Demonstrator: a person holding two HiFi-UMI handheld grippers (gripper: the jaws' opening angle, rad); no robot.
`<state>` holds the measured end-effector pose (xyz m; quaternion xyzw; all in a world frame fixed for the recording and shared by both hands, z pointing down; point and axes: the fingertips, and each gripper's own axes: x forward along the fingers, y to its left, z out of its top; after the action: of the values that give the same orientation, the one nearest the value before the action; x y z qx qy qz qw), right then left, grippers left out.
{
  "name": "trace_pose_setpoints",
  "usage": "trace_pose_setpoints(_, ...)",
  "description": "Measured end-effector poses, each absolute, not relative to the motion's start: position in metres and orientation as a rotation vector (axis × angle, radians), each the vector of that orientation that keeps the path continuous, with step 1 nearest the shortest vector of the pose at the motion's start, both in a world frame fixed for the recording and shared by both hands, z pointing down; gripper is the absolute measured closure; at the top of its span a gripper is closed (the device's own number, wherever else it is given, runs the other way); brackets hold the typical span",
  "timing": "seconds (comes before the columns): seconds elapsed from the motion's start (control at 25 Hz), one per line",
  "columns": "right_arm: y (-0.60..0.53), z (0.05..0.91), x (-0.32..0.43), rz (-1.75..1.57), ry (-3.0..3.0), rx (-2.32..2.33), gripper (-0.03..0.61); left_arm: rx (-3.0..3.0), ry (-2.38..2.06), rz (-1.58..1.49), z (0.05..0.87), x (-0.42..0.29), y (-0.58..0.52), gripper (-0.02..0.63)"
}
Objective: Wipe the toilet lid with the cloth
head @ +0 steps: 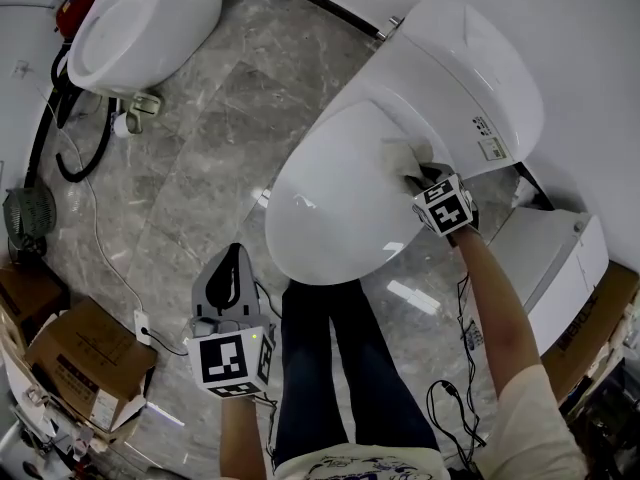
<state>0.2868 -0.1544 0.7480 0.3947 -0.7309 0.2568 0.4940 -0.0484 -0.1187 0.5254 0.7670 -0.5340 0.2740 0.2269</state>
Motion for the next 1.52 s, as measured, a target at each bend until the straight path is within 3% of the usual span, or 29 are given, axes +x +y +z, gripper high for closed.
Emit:
trace_pose_setpoints(0.72,-0.106,0.755,0.345,0.791,-1.541,1.291,0.486,2.143,-1.42,0.756,0.53,-0.04,-0.111,0.603)
trace_pose_setpoints(1.52,-0.022,0.763,0.301,0.875,-1.452,1.348,0.49,2.148,-1.42,0.733,0.526,-0.066,-0.087,0.603)
